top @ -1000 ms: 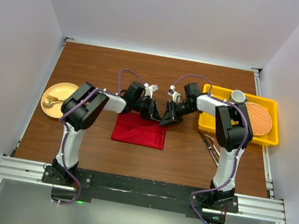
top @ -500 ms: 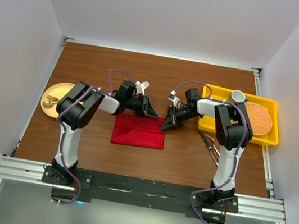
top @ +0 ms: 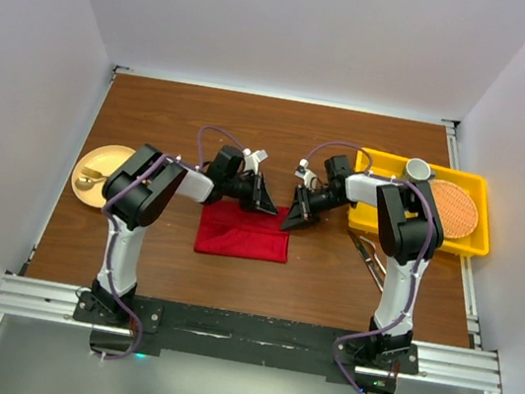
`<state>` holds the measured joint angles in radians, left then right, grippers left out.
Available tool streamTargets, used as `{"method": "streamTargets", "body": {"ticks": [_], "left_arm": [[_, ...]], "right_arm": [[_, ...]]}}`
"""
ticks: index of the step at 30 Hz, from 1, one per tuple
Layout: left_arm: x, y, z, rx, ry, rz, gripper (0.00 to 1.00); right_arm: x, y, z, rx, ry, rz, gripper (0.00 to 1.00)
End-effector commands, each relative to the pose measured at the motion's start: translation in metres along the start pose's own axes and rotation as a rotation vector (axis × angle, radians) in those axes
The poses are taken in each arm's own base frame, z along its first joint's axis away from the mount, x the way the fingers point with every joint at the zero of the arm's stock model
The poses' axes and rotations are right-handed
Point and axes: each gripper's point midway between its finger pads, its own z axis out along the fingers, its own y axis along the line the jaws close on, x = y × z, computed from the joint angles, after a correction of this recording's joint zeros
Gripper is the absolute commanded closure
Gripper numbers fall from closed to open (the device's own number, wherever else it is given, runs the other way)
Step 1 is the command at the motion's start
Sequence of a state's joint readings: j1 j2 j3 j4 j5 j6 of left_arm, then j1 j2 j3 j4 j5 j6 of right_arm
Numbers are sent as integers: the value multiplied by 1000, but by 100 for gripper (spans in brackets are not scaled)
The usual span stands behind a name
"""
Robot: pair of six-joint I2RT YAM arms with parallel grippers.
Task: Fold the napkin into a case and place the utensils inside
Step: Smooth out the 2/3-rectangle-folded napkin at the center of the board.
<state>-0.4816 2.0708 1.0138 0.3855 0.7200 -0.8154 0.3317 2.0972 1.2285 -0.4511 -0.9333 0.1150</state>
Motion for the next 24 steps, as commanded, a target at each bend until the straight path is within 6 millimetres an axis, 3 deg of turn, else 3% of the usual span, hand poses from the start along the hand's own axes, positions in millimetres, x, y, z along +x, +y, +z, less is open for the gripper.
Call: {"method": "streamTargets", "body": {"ticks": [1, 3, 5, 6, 8, 10, 12, 17, 24], "left_arm": [[23, 45, 2, -135, 55, 5, 100], [23, 57, 2, -172, 56, -7, 100], [22, 61, 1, -190, 50, 13, 100], [23, 63, 1, -194, 52, 12, 100], [24, 63, 1, -195, 54, 13, 100], [23, 63, 1, -196, 52, 14, 100], [23, 64, 0, -201, 49, 19, 100], [21, 63, 1, -199, 47, 18, 100], [19, 65, 4, -196, 41, -5, 100]], "right_arm": [[-10, -4, -6, 86, -35, -97, 93], [-11, 9, -10, 52, -20, -110, 88], [-18, 36, -18, -37, -35, -128, 84], [-32, 59, -28, -89, -78, -138, 80], [-46, 84, -37, -158, -122, -144, 77], [-64, 95, -40, -184, -180, -134, 72], [-72, 95, -37, -193, -188, -112, 71], [-64, 61, -16, -155, -132, -44, 72], [-15, 19, 7, -110, -28, 60, 81]]}}
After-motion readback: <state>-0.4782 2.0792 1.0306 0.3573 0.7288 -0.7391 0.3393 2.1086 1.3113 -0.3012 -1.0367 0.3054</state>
